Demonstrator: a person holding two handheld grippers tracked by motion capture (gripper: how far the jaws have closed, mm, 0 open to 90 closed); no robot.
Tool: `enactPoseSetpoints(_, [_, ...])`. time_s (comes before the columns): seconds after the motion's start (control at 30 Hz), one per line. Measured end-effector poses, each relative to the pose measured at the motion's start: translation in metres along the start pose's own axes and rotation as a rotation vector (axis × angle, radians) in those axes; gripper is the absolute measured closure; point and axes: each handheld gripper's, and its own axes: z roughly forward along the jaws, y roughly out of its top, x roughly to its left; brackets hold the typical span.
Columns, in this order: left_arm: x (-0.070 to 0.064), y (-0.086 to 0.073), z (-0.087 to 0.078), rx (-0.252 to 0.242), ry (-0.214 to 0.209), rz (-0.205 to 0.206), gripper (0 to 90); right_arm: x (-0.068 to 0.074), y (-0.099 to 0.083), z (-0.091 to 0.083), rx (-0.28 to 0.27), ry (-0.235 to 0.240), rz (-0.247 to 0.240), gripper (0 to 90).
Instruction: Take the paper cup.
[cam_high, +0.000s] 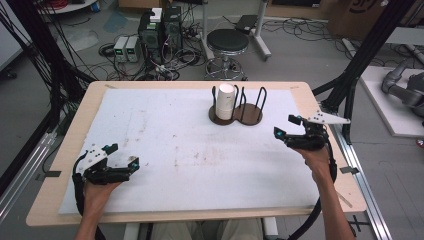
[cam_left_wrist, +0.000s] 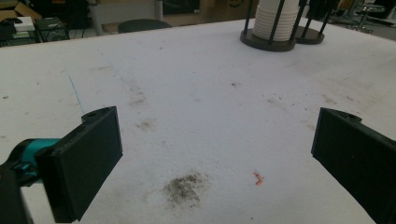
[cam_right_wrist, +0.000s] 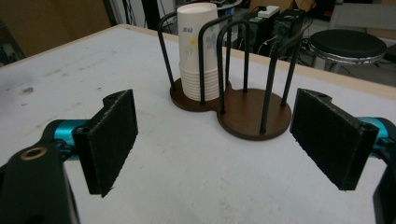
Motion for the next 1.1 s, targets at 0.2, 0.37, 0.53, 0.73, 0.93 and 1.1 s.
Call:
enactPoseSetpoints(0.2, [0.000, 0.000, 0.000, 0.001, -0.002, 0.003, 1.8, -0.008, 0.042, 0.013, 0.051, 0.017, -0.066, 15.4])
enactPoseSetpoints(0.37, [0.000, 0.000, 0.000, 0.005, -0.003, 0.002, 1.8, -0.018, 0.074, 0.027, 0.087, 0.027, -0.085, 15.4])
enactPoseSetpoints(0.53, [0.000, 0.000, 0.001, 0.007, -0.003, 0.000, 1.8, -0.026, 0.096, 0.043, 0.138, 0.044, -0.116, 15.4])
enactPoseSetpoints(0.73, [0.000, 0.000, 0.001, 0.011, -0.003, 0.004, 1.8, -0.031, 0.114, 0.063, 0.183, 0.075, -0.160, 15.5])
enactPoseSetpoints(0.93, [-0.001, 0.001, 0.002, 0.014, -0.001, 0.008, 1.8, -0.029, 0.138, 0.090, 0.248, 0.114, -0.217, 15.5])
enactPoseSetpoints(1.1, [0.000, 0.001, 0.002, 0.016, -0.003, 0.005, 1.8, -0.023, 0.162, 0.112, 0.312, 0.131, -0.289, 15.5])
